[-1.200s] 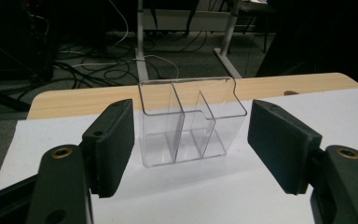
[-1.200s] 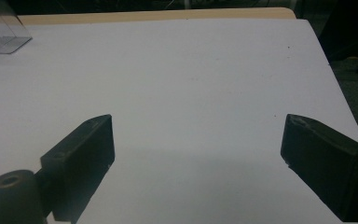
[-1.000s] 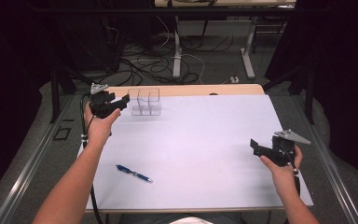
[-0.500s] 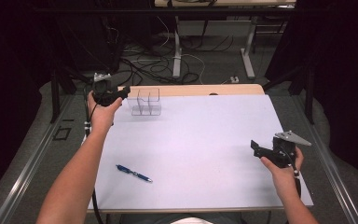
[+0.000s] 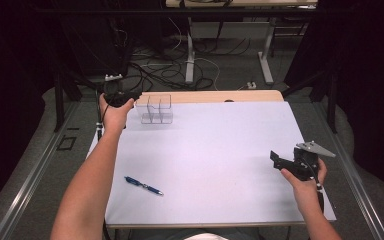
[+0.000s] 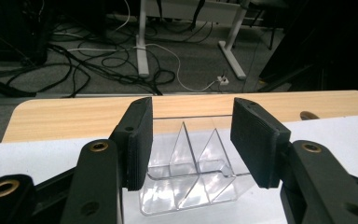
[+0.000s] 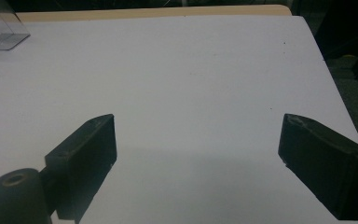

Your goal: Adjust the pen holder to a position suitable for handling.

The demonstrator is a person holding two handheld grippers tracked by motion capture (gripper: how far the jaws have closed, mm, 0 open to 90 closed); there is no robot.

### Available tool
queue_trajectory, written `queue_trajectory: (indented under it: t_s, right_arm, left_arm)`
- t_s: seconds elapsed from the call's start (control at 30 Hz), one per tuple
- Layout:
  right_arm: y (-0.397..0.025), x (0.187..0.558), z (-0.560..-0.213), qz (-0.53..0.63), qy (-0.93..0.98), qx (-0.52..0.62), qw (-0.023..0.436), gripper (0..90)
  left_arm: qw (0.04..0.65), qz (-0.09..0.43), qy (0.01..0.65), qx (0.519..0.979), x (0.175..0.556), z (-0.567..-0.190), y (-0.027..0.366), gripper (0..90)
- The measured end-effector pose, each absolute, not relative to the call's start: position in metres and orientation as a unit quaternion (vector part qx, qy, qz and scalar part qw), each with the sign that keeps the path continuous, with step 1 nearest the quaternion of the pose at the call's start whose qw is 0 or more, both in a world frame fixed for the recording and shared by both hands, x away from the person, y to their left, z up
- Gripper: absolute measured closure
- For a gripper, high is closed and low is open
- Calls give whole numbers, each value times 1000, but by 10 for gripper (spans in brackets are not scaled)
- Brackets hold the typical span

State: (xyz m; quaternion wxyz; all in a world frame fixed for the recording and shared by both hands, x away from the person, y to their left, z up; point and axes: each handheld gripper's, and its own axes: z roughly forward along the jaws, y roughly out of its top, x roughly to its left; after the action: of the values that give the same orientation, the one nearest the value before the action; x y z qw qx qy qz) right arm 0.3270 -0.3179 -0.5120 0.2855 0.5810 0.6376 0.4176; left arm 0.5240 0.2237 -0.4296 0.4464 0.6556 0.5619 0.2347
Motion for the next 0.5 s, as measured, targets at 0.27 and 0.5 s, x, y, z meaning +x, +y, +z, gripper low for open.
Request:
queue_trajectory:
  t_s: [0.27,0.5]
  right_arm:
    - [-318,327,-512,416,639,581,284,115]
    - [-317,327,-513,416,642,581,278,117]
  left_arm:
    - [437,234,572,653,536,-437,227,526]
    - [419,221,586,657,545,-451,231,556]
